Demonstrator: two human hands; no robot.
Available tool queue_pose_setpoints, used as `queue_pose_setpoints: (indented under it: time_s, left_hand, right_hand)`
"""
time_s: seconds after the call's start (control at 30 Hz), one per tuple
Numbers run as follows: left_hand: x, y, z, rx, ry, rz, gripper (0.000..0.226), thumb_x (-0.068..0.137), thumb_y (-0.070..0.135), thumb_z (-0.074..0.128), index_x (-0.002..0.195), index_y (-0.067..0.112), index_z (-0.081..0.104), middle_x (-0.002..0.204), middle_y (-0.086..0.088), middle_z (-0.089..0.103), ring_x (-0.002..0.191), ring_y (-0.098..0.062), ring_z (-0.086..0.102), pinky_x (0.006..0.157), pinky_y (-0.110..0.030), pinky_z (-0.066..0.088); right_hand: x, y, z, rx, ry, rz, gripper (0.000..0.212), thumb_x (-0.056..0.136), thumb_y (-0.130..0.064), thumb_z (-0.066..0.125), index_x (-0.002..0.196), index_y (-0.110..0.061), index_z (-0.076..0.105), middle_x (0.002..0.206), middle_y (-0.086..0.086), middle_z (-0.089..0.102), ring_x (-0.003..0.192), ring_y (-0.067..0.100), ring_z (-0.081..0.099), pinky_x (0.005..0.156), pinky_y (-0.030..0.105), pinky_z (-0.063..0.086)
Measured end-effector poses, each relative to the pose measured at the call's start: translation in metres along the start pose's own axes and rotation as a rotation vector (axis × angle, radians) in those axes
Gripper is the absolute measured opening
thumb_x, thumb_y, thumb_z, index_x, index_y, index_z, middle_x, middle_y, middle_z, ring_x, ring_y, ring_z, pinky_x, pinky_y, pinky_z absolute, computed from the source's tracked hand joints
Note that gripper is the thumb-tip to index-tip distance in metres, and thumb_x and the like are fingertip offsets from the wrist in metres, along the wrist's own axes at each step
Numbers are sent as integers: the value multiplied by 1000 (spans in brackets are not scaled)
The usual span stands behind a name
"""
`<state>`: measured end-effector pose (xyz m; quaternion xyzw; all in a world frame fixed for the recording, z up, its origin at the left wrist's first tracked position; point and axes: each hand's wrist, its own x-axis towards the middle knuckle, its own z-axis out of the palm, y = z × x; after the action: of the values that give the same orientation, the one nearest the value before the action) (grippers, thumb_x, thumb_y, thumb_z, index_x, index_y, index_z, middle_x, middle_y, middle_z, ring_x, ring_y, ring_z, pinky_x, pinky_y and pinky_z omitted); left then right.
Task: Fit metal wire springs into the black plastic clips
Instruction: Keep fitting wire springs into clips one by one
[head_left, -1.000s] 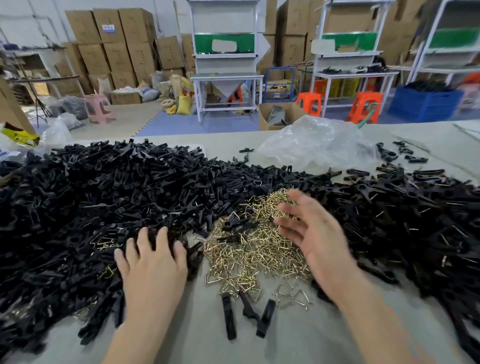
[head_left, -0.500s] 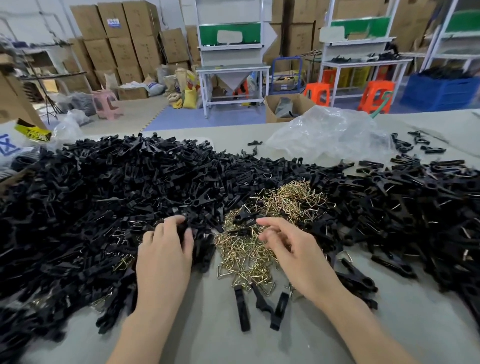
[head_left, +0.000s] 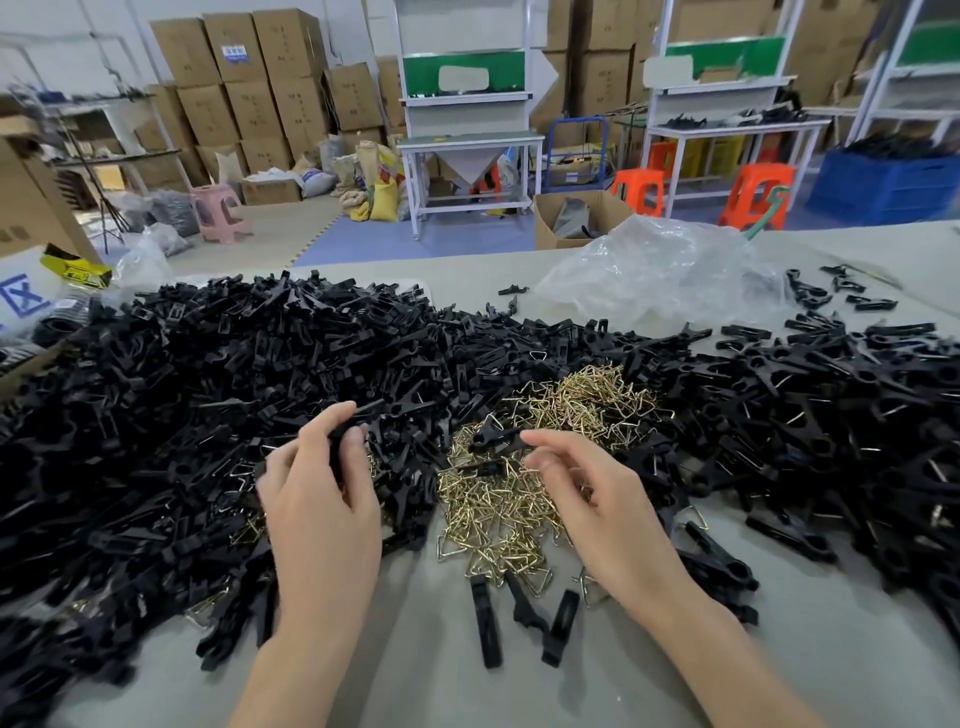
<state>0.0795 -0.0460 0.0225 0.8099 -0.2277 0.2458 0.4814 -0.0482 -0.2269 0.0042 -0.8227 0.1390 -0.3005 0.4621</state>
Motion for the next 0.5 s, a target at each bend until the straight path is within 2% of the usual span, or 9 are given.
queue_pose_setpoints:
  time_s: [0.07,0.13,0.2,0.27,0.37,0.5]
  left_hand:
    - [-7,13,5,-125,-60,11,24,99,43,42,122,49,48,103,13,62,99,5,51,82,-3,36]
    - [-18,27,12,-138,-135,84,25,98,44,42,120,54,47,110,28,54,100,9,53,79,-3,40]
    - [-30,35,18,-77,-218,252,25,102,38,42,125,43,53,109,38,46,104,11,50,85,-5,41]
    - [-37,35,24,-7,-274,431,24,106,29,43,127,31,54,113,31,52,109,6,48,92,-10,41]
    - [-37,32,29,3,-304,440,29,103,27,42,130,30,52,119,23,56,114,-2,47,93,-17,44]
    - [-38,30,31,-11,-315,438,32,103,27,42,133,28,51,124,21,55,119,-1,45,100,-14,40]
  right_hand:
    - [3,-6,1,185,-31,83,27,103,-31,56,119,-50,64,112,-20,71,106,2,66,91,15,51]
    - [3,-14,4,395,-133,165,24,98,-36,59,120,-44,67,116,-15,73,108,6,69,92,21,55]
    - [0,-20,11,595,-245,260,27,95,-39,59,117,-34,73,120,-6,73,111,15,70,90,24,57]
    - [-3,-25,17,795,-309,359,28,99,-37,56,112,-23,77,119,4,74,112,21,71,88,28,58]
    - [-3,-26,22,1014,-336,450,30,100,-30,56,108,-12,78,110,9,75,102,24,72,84,33,58]
    - [-1,-23,25,1074,-310,458,32,100,-26,58,116,-3,73,117,15,72,106,24,69,93,36,58]
